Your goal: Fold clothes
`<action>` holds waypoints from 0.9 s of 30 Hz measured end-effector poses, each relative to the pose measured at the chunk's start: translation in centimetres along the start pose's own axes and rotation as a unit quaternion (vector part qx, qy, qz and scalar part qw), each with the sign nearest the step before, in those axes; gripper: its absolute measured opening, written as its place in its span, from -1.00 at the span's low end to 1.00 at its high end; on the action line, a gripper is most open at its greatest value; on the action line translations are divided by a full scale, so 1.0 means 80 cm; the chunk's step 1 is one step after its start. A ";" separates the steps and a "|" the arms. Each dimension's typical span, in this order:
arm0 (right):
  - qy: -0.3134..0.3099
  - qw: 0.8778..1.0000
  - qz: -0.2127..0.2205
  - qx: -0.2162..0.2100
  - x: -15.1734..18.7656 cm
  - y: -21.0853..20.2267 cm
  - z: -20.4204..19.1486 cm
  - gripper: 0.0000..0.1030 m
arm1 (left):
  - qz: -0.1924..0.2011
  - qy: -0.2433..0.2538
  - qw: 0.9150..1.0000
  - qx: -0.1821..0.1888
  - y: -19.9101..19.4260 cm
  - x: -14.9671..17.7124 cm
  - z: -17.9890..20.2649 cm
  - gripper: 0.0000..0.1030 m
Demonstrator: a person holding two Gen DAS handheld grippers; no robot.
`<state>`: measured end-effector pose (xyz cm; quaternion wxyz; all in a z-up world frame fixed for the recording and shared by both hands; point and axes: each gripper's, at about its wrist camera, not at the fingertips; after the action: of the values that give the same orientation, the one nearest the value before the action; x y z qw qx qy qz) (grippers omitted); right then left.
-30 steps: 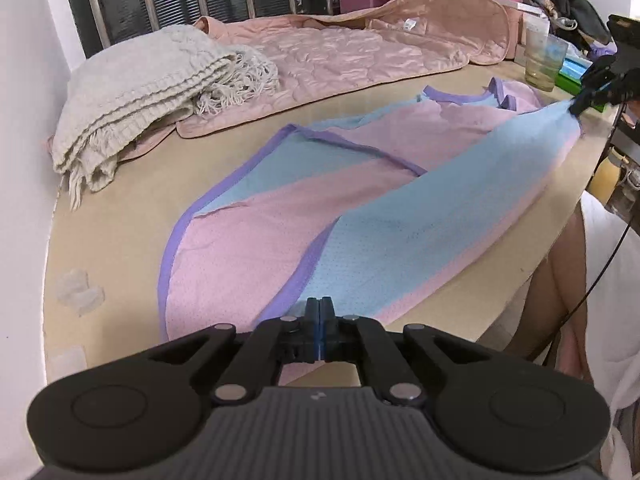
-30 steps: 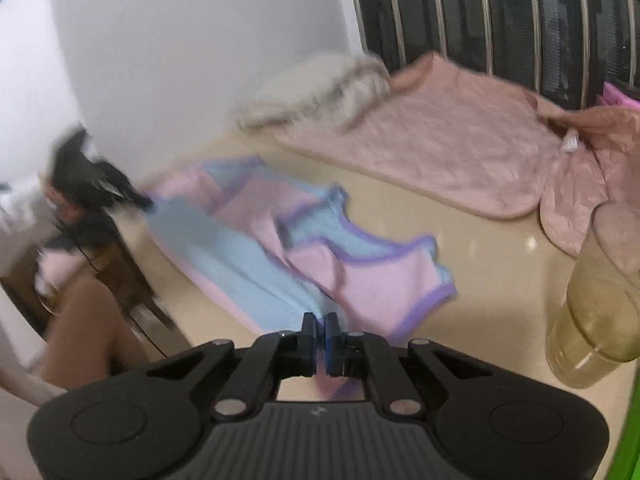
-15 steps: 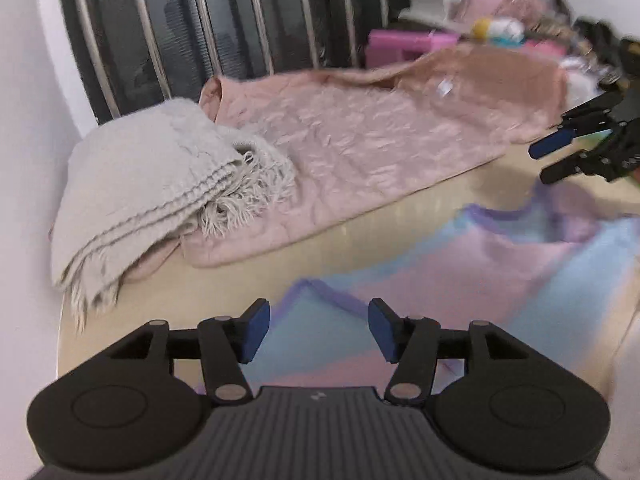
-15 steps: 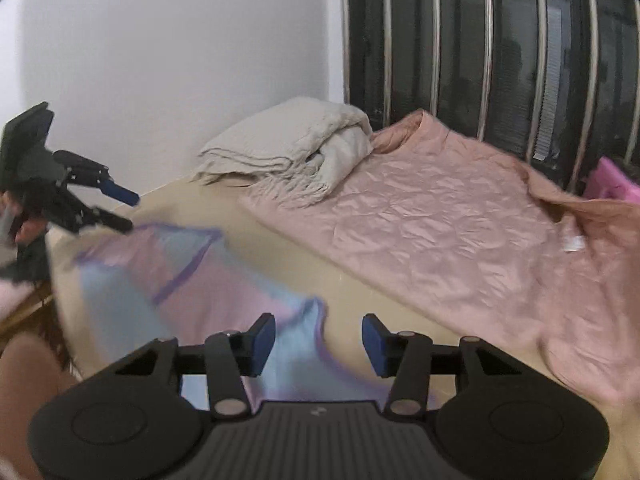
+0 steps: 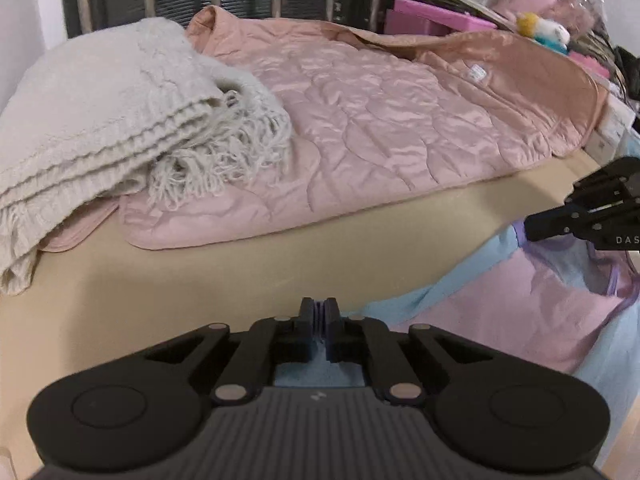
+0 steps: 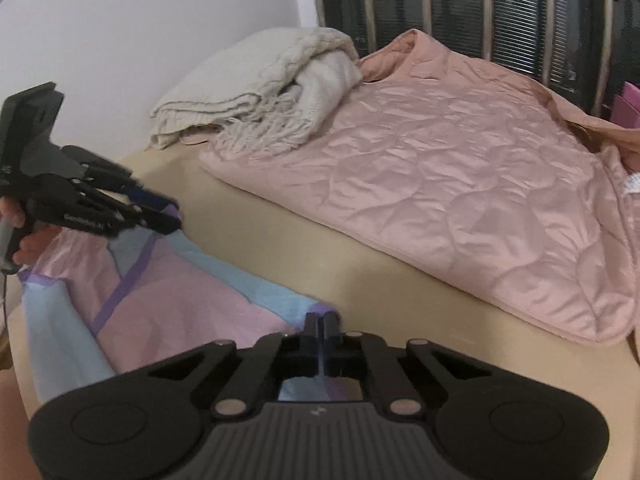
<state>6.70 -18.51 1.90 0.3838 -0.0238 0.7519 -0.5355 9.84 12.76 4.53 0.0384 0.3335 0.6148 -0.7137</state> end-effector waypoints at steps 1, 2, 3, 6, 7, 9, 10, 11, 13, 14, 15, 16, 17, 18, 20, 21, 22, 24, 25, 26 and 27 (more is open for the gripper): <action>0.002 1.000 0.007 -0.002 0.001 -0.003 0.001 -0.99 | 0.010 0.003 1.000 0.000 -0.004 0.001 0.002 -0.91; 0.001 1.000 0.015 -0.007 0.001 -0.007 0.000 -0.99 | 0.020 0.005 1.000 -0.001 -0.008 0.002 0.003 -0.92; -0.001 1.000 0.022 -0.012 0.002 -0.011 -0.001 -1.00 | 0.030 0.008 1.000 -0.001 -0.013 0.003 0.005 -0.92; -0.003 0.999 0.038 -0.018 0.000 -0.020 -0.004 -0.98 | 0.042 0.015 0.999 -0.002 -0.027 0.007 0.010 -0.92; -0.002 0.999 0.042 -0.019 -0.001 -0.022 -0.005 -0.90 | 0.041 0.016 0.999 -0.003 -0.030 0.008 0.011 -0.92; 0.014 0.999 0.034 -0.026 -0.007 -0.015 0.001 -0.41 | 0.040 0.018 0.999 -0.008 -0.031 0.010 0.013 -0.92; 0.017 0.999 0.028 -0.028 -0.009 -0.009 0.002 -0.05 | 0.039 0.019 0.999 -0.010 -0.031 0.011 0.014 -0.92; 0.019 0.999 0.023 -0.029 -0.009 -0.004 0.002 -0.07 | 0.039 0.020 0.999 -0.013 -0.031 0.013 0.015 -0.92; 0.023 0.999 0.011 -0.031 -0.011 0.006 0.001 -0.31 | 0.041 0.019 0.999 -0.014 -0.034 0.015 0.016 -0.92; 0.024 0.999 0.005 -0.033 -0.012 0.011 0.001 -0.48 | 0.043 0.018 0.999 -0.014 -0.036 0.016 0.015 -0.92; 0.026 0.999 0.004 -0.029 -0.011 0.015 0.001 -0.81 | 0.045 0.017 0.999 -0.014 -0.037 0.017 0.015 -0.92; 0.028 0.999 0.010 -0.028 -0.009 0.016 0.002 -0.85 | 0.047 0.016 0.999 -0.014 -0.039 0.018 0.014 -0.92; 0.032 0.999 0.012 -0.030 -0.007 0.016 0.004 -0.88 | 0.050 0.015 0.999 -0.014 -0.041 0.020 0.014 -0.92; 0.032 0.999 0.020 -0.032 -0.005 0.011 0.004 -0.90 | 0.055 0.015 0.998 -0.015 -0.046 0.021 0.015 -0.92; 0.025 0.998 0.049 -0.035 0.001 -0.007 0.000 -0.91 | 0.074 0.018 0.997 -0.023 -0.061 0.026 0.020 -0.92; 0.012 0.996 0.071 -0.044 0.007 -0.023 -0.004 -0.91 | 0.083 0.021 0.996 -0.028 -0.071 0.031 0.026 -0.92; -0.001 0.994 0.092 -0.055 0.013 -0.039 -0.009 -0.91 | 0.094 0.027 0.995 -0.036 -0.082 0.038 0.034 -0.92; -0.041 0.990 0.115 -0.078 0.033 -0.072 -0.023 -0.92 | 0.110 0.050 0.991 -0.065 -0.099 0.065 0.058 -0.92; -0.055 0.989 0.112 -0.084 0.046 -0.081 -0.030 -0.91 | 0.114 0.056 0.989 -0.076 -0.104 0.080 0.068 -0.91; -0.067 0.988 0.109 -0.089 0.059 -0.089 -0.037 -0.91 | 0.112 0.050 0.989 -0.084 -0.106 0.097 0.076 -0.91; -0.086 0.987 0.101 -0.091 0.074 -0.092 -0.046 -0.91 | 0.104 0.046 0.990 -0.086 -0.104 0.112 0.081 -0.91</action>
<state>-2.46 -21.37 5.20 0.4955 -0.0285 0.7600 -0.4196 -3.70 12.11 7.08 0.1124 0.4237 0.6373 -0.6338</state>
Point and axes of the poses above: each gripper's, at about its wrist camera, not at the fingertips, and y roughly the way its jaws point, z to its right, x to its underside, and after that the axes turned 10 degrees about -z, right-handed
